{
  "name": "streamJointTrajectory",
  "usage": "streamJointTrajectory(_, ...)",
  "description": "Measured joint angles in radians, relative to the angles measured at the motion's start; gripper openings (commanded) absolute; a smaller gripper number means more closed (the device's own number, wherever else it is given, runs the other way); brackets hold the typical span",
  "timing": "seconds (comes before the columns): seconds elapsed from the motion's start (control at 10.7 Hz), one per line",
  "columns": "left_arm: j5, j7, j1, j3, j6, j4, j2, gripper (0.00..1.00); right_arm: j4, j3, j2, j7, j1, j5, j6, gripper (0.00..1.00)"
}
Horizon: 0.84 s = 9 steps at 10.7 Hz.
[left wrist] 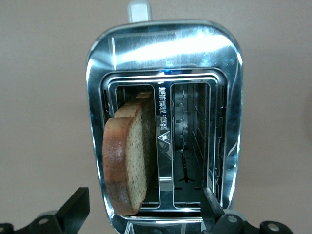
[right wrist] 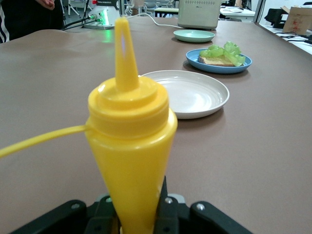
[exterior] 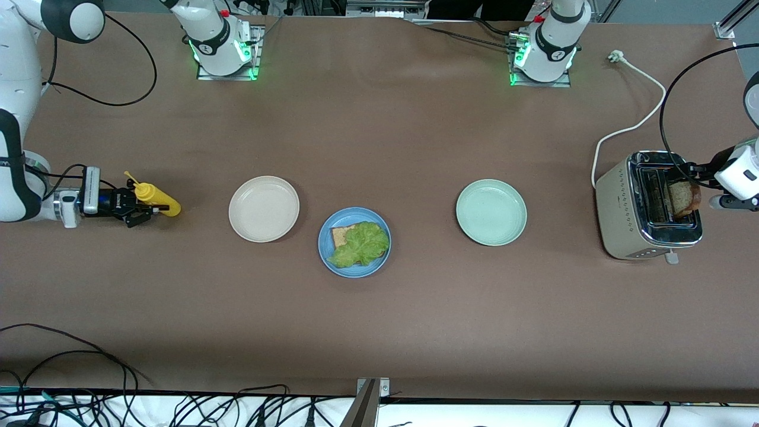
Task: Make sandwich in blue plate with both arms
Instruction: 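Set down the mustard bottle while the left gripper grasps toaster bread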
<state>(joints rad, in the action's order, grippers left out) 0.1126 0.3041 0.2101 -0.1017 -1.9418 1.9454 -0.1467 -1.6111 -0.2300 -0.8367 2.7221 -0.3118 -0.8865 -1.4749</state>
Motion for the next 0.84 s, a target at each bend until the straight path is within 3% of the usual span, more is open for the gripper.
streamJointTrajectory(0.09,0.0,0.012,0.005,0.0,-0.008,0.001,-0.01,1.0,0.0,0.0,0.0,0.0,-0.009,0.0,-0.002,0.69)
streamJointTrajectory(0.19,0.0,0.047,0.017,0.0,-0.025,0.001,-0.021,1.0,0.0,0.0,-0.001,0.0,-0.013,-0.001,-0.002,1.0)
streamJointTrajectory(0.47,0.0,0.115,0.05,0.0,-0.05,0.002,-0.045,0.99,0.003,-0.002,0.004,-0.011,-0.012,-0.002,-0.002,1.0)
streamJointTrajectory(0.56,0.0,0.116,0.051,0.0,-0.051,0.002,-0.046,0.91,0.005,-0.011,0.017,-0.018,-0.013,-0.002,-0.003,1.0)
streamJointTrajectory(0.75,0.0,0.117,0.05,0.002,-0.051,0.002,-0.047,0.58,0.007,-0.035,0.069,-0.057,-0.014,0.023,-0.001,1.0)
streamJointTrajectory(0.84,0.0,0.117,0.05,0.002,-0.05,0.002,-0.047,0.48,0.008,-0.047,0.096,-0.084,-0.015,0.05,-0.001,1.0)
